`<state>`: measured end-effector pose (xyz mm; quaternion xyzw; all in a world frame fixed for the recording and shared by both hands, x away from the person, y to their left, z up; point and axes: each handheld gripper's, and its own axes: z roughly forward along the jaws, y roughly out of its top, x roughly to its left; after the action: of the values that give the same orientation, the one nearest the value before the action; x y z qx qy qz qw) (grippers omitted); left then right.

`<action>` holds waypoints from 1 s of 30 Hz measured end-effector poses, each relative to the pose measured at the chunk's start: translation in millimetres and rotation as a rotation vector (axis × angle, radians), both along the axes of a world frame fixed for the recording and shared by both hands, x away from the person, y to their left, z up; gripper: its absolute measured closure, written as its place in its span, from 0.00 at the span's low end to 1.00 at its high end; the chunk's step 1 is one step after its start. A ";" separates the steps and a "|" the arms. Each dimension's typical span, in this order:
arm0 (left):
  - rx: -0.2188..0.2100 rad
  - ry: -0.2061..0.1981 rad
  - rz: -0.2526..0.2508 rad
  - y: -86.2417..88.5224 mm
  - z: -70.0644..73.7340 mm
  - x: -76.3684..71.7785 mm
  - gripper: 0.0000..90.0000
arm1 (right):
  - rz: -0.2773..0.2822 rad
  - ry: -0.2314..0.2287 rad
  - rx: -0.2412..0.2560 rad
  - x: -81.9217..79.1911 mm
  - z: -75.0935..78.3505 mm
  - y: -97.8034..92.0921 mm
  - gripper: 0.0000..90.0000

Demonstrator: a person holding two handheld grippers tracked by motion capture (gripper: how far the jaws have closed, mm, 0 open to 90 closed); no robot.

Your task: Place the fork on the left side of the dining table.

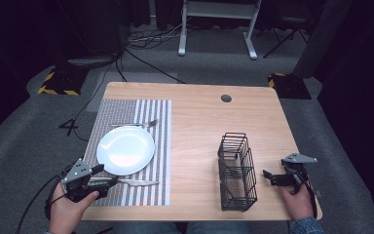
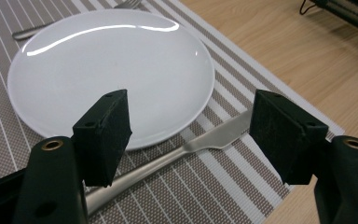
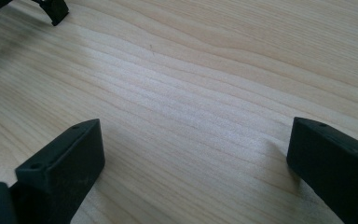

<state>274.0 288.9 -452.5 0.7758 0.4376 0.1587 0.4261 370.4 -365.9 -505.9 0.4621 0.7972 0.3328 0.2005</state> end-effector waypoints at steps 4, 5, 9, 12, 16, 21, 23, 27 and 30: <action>0.027 0.009 -0.001 -0.2 -10.2 -4.1 0.32 | 0.000 0.000 0.000 0.0 0.0 0.0 0.04; 0.034 0.013 -0.002 -0.3 -12.6 -5.3 0.32 | 0.000 0.000 0.000 0.0 0.0 0.0 0.04; 0.037 0.029 0.008 0.6 -21.8 -10.0 0.32 | 0.000 0.000 0.000 0.0 0.0 0.0 0.04; 0.038 0.041 0.016 2.4 -27.0 -12.9 0.32 | 0.000 0.000 0.000 0.0 0.0 0.0 0.04; 0.049 0.069 0.016 3.4 -32.6 -16.7 0.32 | 0.000 0.000 0.000 0.0 0.0 0.0 0.04; 0.067 0.083 0.016 4.2 -37.0 -22.0 0.32 | 0.000 0.000 0.000 0.0 0.0 0.0 0.04; 0.081 0.088 0.015 4.3 -39.1 -23.3 0.31 | 0.000 0.000 0.000 0.0 0.0 0.0 0.04; 0.118 0.096 0.008 3.4 -43.0 -25.1 0.30 | 0.000 0.000 0.000 0.0 0.0 0.0 0.04; 0.159 0.105 -0.001 2.4 -46.1 -26.4 0.29 | 0.000 0.000 0.001 -0.1 0.0 0.1 0.05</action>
<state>247.7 291.3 -498.7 0.8146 0.4450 0.1519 0.3395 370.4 -365.8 -505.9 0.4622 0.7971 0.3331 0.2003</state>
